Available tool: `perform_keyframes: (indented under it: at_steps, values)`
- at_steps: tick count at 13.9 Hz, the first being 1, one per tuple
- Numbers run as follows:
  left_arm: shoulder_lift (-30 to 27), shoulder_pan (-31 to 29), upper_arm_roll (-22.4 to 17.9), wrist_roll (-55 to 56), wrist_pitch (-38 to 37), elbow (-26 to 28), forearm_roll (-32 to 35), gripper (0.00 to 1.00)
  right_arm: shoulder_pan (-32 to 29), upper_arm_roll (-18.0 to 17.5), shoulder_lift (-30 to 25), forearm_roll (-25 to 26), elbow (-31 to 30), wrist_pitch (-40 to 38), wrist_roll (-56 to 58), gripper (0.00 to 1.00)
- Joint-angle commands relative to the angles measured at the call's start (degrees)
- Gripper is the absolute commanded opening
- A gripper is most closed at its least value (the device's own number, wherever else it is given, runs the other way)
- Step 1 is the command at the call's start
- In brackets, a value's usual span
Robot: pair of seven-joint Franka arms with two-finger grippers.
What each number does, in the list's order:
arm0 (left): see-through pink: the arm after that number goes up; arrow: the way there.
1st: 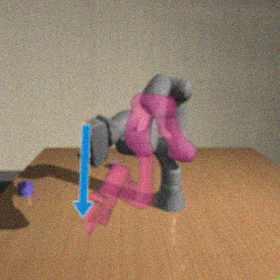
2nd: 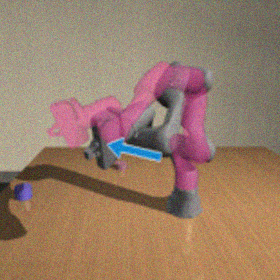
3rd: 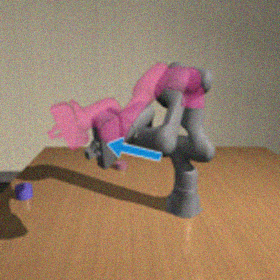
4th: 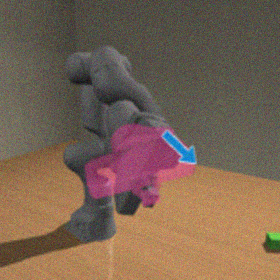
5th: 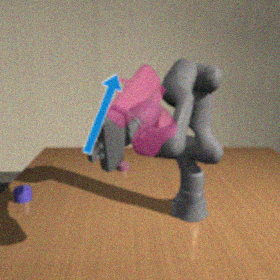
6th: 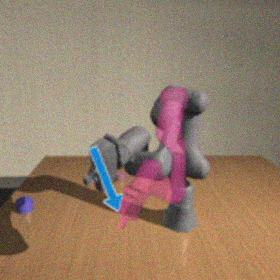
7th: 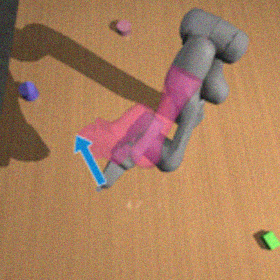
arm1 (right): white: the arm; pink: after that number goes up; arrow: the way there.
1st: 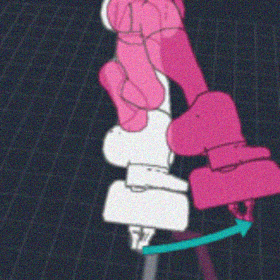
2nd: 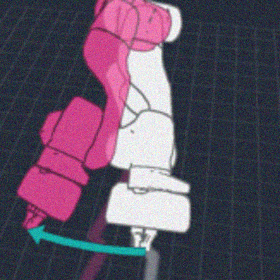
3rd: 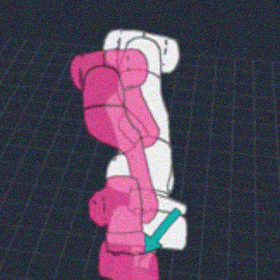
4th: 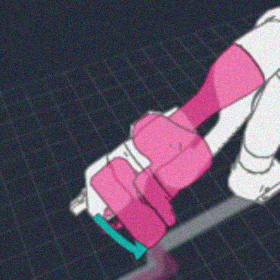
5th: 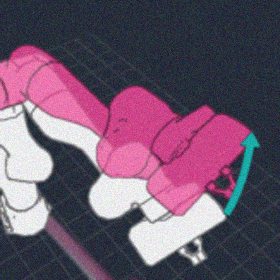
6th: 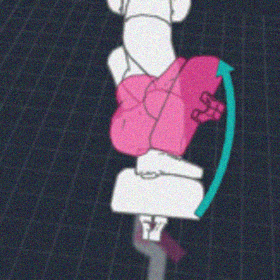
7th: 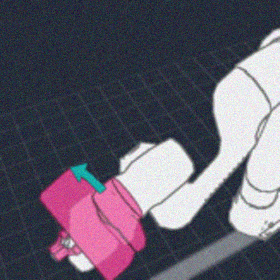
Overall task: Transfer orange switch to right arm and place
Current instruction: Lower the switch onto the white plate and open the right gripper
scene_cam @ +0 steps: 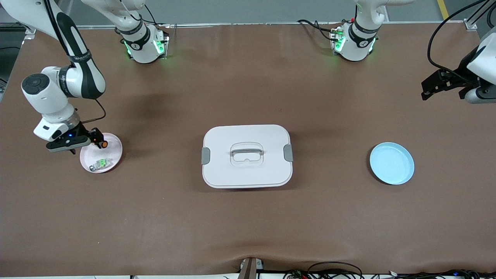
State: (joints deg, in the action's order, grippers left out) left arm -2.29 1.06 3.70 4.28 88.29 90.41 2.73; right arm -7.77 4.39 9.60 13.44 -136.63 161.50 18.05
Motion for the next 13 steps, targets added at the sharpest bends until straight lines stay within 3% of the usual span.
perform_keyframes:
  at_steps: [1, 4, 6, 8, 13]
  values:
    - [-0.87, -1.06, 0.69, -1.38, 0.48, 0.29, -0.97, 1.00, -0.24, -1.75, -1.25, -0.95, 3.02, -6.79, -5.63, 1.00]
    - [-0.61, -0.89, 0.69, -1.38, 0.57, 0.29, -0.97, 1.00, 1.69, -1.84, -1.52, -8.14, 7.06, -14.87, -6.53, 1.00]
    - [-0.52, -0.89, 0.69, -1.38, 0.75, 0.29, -0.97, 1.00, 2.75, -1.75, -1.26, -14.47, 14.07, -25.39, -6.62, 1.00]
    - [-0.52, -0.89, 0.69, -1.38, 0.84, 0.38, -0.97, 1.00, 2.76, -1.75, -0.73, -15.64, 19.80, -33.94, -6.45, 1.00]
    - [-0.43, -0.71, 0.78, -1.29, 1.18, 0.29, -1.06, 1.00, 2.14, -1.58, -0.64, -15.64, 25.26, -42.04, -6.18, 1.00]
